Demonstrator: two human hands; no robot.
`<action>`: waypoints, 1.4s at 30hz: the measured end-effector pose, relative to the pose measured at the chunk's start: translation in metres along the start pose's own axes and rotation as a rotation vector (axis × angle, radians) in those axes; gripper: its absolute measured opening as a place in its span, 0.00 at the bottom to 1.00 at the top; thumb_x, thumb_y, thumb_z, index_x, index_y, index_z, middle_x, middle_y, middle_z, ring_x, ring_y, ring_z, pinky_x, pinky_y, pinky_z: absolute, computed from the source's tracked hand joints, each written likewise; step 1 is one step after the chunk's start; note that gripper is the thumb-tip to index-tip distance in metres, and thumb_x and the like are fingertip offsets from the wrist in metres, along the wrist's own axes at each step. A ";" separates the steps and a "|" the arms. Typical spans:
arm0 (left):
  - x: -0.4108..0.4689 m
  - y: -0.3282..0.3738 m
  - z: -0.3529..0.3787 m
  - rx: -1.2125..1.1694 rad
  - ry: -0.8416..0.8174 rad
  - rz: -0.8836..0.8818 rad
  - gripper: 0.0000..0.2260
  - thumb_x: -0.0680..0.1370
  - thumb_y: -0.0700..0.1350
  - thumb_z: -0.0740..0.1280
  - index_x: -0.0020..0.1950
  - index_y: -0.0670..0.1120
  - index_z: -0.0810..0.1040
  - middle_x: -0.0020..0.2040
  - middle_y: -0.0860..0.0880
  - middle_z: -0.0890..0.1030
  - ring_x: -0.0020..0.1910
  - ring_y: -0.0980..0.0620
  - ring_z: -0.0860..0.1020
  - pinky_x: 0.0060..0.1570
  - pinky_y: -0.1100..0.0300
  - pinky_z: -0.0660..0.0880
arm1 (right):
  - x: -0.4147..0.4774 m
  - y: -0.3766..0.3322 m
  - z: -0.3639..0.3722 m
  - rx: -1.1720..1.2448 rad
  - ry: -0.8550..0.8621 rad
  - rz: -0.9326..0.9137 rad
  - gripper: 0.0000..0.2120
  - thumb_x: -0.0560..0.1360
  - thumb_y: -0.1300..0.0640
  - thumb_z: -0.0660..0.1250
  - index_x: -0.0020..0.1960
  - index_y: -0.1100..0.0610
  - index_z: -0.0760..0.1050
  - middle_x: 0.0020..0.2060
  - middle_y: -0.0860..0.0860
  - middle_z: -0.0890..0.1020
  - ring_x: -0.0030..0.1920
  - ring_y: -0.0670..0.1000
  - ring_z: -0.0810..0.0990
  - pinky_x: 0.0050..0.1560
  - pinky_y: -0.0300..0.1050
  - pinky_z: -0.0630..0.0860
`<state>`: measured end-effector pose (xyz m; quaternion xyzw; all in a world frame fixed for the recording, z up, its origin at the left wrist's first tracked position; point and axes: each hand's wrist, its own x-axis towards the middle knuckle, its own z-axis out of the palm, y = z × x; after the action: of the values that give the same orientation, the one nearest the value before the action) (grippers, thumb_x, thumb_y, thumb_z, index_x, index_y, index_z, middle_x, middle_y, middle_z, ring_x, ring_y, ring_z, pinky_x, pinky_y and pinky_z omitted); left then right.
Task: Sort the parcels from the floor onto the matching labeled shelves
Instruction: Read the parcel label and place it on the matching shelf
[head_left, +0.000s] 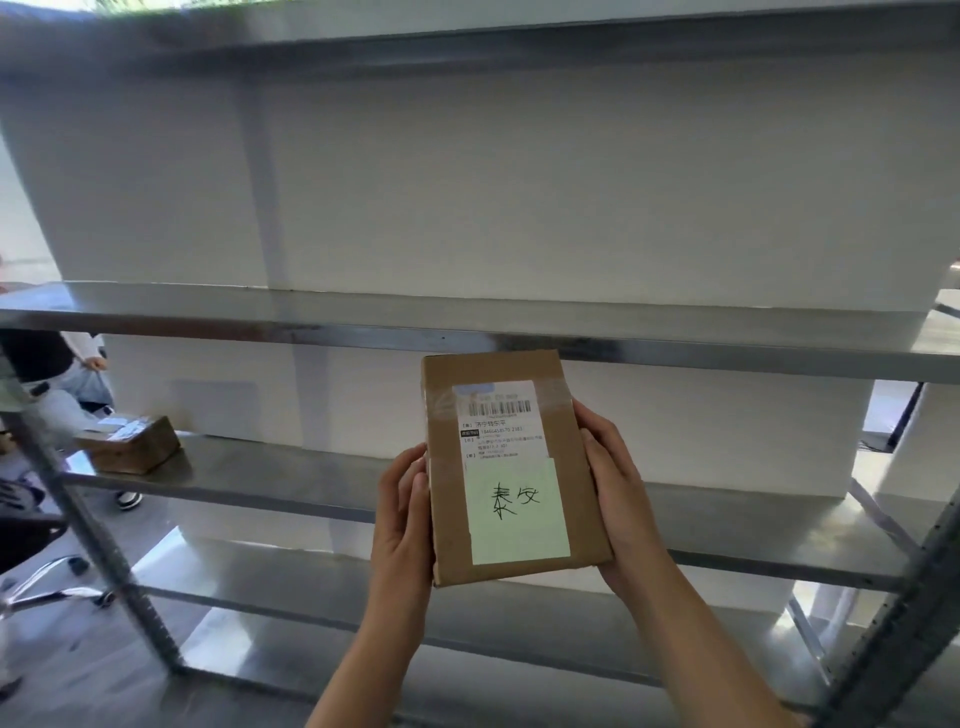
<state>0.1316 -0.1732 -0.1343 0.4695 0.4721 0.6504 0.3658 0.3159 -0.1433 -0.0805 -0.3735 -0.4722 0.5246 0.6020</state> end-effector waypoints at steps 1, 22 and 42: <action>-0.005 0.002 -0.001 -0.006 0.015 0.009 0.13 0.82 0.57 0.58 0.65 0.68 0.73 0.64 0.50 0.81 0.61 0.46 0.83 0.59 0.41 0.81 | -0.001 -0.001 0.001 -0.004 -0.018 -0.002 0.14 0.83 0.53 0.59 0.65 0.43 0.76 0.53 0.47 0.86 0.48 0.51 0.87 0.40 0.43 0.83; -0.075 0.045 -0.053 0.104 0.446 0.078 0.11 0.85 0.54 0.60 0.65 0.65 0.76 0.64 0.48 0.83 0.64 0.42 0.81 0.64 0.33 0.75 | -0.021 0.004 0.057 0.173 -0.373 0.140 0.19 0.82 0.61 0.58 0.63 0.42 0.80 0.55 0.55 0.86 0.49 0.56 0.83 0.51 0.54 0.79; -0.104 0.085 -0.206 -0.081 0.697 0.059 0.12 0.84 0.53 0.61 0.66 0.62 0.78 0.57 0.54 0.87 0.56 0.51 0.85 0.52 0.52 0.80 | -0.073 0.043 0.236 0.193 -0.625 0.191 0.19 0.83 0.59 0.57 0.63 0.40 0.79 0.66 0.55 0.77 0.62 0.60 0.80 0.60 0.56 0.79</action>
<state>-0.0377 -0.3485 -0.1040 0.2178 0.5284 0.8001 0.1821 0.0768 -0.2191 -0.0689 -0.1785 -0.5451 0.7099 0.4088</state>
